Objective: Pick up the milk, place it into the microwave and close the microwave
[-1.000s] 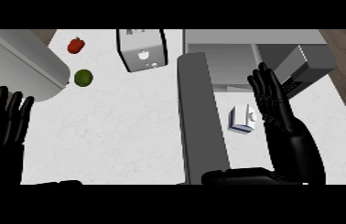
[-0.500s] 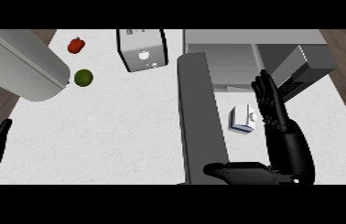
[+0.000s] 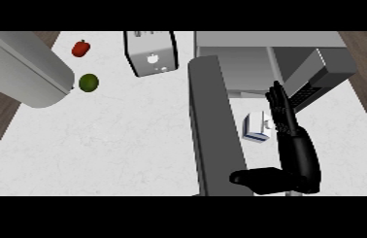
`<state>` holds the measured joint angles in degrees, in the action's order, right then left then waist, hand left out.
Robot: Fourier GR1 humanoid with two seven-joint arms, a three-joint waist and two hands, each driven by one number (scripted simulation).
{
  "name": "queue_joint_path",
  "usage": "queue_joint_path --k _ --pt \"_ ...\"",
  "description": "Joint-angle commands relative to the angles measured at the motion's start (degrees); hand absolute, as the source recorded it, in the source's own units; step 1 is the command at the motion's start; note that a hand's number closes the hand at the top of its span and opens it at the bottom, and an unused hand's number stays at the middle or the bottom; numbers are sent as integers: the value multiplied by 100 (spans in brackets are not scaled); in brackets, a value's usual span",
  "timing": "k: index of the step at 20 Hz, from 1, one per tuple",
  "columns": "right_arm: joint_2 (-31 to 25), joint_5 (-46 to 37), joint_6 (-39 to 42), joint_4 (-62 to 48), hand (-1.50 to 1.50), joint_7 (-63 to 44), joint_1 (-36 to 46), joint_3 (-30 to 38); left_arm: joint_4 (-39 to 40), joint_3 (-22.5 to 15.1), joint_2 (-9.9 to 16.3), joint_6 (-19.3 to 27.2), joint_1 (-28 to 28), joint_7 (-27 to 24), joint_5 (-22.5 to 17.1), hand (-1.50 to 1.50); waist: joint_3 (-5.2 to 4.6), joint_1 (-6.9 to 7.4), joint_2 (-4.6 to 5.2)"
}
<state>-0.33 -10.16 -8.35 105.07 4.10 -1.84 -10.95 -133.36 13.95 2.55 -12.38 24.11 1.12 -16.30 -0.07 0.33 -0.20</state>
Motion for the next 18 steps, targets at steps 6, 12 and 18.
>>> queue_joint_path --k 6,12,18 --pt "-47 175 -154 -1657 -150 721 551 718 -326 289 -12 -230 166 203 -266 -150 9 20 21" --pt "-490 627 191 -2667 -150 1708 425 1431 415 838 170 -627 57 -153 -661 -150 9 14 25" --pt "-379 516 210 -4006 -150 2602 789 1497 95 508 -214 -579 6 -33 -130 -150 10 10 27"
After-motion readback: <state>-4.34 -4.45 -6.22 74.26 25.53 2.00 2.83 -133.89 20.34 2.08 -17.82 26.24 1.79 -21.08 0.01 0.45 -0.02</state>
